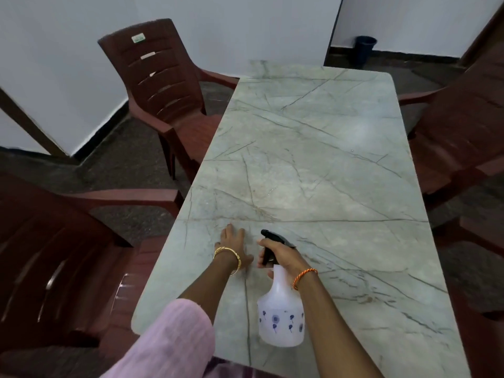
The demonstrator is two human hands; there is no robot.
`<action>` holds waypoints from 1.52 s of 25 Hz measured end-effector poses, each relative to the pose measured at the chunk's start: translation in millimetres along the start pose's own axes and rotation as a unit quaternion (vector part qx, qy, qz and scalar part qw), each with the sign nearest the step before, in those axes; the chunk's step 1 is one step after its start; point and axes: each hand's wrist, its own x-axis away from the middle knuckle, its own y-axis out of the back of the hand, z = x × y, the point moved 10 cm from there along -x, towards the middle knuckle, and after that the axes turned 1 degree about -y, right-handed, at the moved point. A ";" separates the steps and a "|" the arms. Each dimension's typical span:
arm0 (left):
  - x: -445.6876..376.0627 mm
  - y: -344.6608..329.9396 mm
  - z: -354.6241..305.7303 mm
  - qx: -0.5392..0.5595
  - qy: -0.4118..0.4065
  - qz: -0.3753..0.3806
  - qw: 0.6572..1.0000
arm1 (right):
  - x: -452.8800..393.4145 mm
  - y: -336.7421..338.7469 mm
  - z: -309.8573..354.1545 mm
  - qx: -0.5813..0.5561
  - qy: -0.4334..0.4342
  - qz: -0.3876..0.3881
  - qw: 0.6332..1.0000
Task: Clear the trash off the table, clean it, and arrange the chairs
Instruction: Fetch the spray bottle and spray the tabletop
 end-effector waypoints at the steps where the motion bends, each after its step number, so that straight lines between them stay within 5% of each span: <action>1: 9.6 -4.2 7.8 0.003 0.003 -0.003 1.000 | 5.5 -5.4 -7.2 0.009 0.008 0.010 1.000; 5: 44.2 -24.7 -1.0 -0.010 -0.034 -0.010 0.999 | 31.2 51.8 -30.9 -0.112 0.072 -0.125 0.983; 8: 60.8 -41.5 -29.0 -0.044 -0.088 0.005 0.995 | 63.7 139.3 -73.9 -0.304 0.104 -0.274 0.906; 13: 92.1 -76.3 -65.3 -0.080 -0.149 0.019 0.985 | 135.0 211.6 -163.7 -0.380 0.056 -0.416 0.824; 16: 111.1 -88.9 -69.8 -0.083 -0.154 0.001 0.985 | 142.6 197.7 -170.5 -0.342 0.087 -0.383 0.854; 22: 180.0 -66.3 -3.6 -0.021 -0.124 -0.206 0.971 | 106.4 50.3 -160.0 0.028 0.111 -0.215 0.970; 25: 206.0 -85.7 29.9 -0.011 -0.051 -0.180 0.982 | 100.7 1.0 -193.8 0.091 0.104 -0.150 0.979; 29: 236.7 -117.8 1.8 -0.002 -0.039 -0.121 0.992 | 123.4 64.7 -237.3 -0.031 0.114 -0.215 0.970; 34: 269.9 -162.8 -71.1 0.025 -0.049 -0.069 0.996 | 175.9 215.8 -283.8 -0.141 0.111 -0.372 0.911; 38: 317.1 -206.3 -93.3 0.193 -0.005 -0.066 0.979 | 200.5 239.2 -304.7 -0.129 0.155 -0.335 0.921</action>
